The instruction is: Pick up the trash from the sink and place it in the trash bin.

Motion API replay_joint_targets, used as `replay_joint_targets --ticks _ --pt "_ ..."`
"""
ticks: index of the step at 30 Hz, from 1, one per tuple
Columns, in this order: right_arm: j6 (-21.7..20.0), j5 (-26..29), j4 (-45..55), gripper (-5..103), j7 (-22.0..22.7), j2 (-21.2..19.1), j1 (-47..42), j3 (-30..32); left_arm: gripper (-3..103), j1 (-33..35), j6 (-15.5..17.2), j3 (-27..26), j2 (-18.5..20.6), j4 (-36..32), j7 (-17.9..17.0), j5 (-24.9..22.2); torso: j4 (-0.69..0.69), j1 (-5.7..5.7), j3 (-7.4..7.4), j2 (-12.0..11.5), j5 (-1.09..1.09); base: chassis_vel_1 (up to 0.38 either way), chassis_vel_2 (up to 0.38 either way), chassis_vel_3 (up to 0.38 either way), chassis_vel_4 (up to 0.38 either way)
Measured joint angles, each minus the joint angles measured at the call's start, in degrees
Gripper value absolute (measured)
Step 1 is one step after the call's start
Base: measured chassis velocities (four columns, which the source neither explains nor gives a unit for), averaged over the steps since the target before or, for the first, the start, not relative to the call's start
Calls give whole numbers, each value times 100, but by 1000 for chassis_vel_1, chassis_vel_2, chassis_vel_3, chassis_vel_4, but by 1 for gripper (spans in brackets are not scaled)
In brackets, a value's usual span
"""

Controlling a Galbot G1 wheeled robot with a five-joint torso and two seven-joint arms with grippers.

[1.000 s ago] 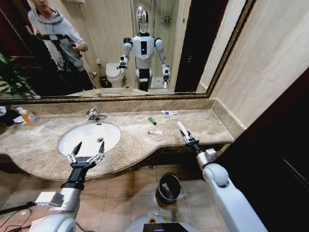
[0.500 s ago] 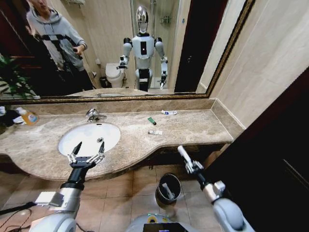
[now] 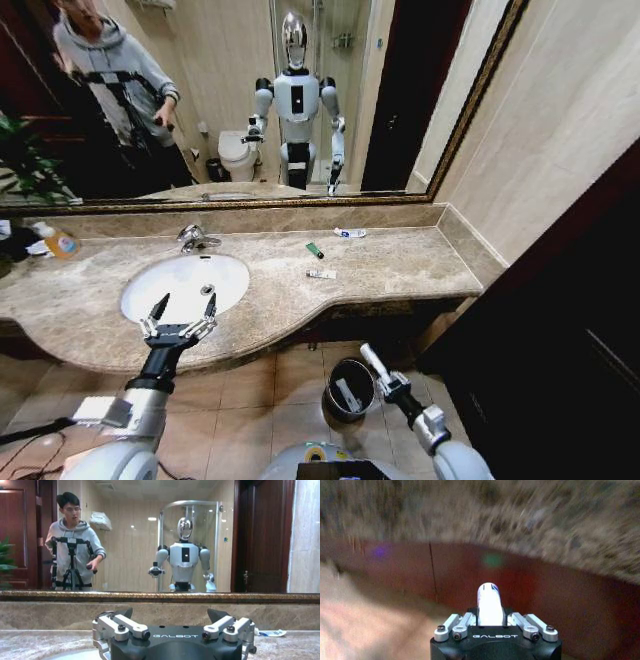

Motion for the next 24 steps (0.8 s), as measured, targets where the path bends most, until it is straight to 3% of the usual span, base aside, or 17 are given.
replay_joint_targets --ticks 6,9,24 --pt "-687 -1204 -1174 27 -307 194 803 -486 100 0 0 -1 0 0 0 0 0 0 0 0 0 0 0 0 0" --pt "-730 -1587 -1726 27 -391 319 1090 -542 100 0 0 0 0 0 0 0 0 0 0 0 1 0 0 0 0" --pt "-552 -1960 -3523 27 -412 610 2214 -871 100 0 1 0 0 0 0 0 0 0 0 0 0 0 0 0 0"
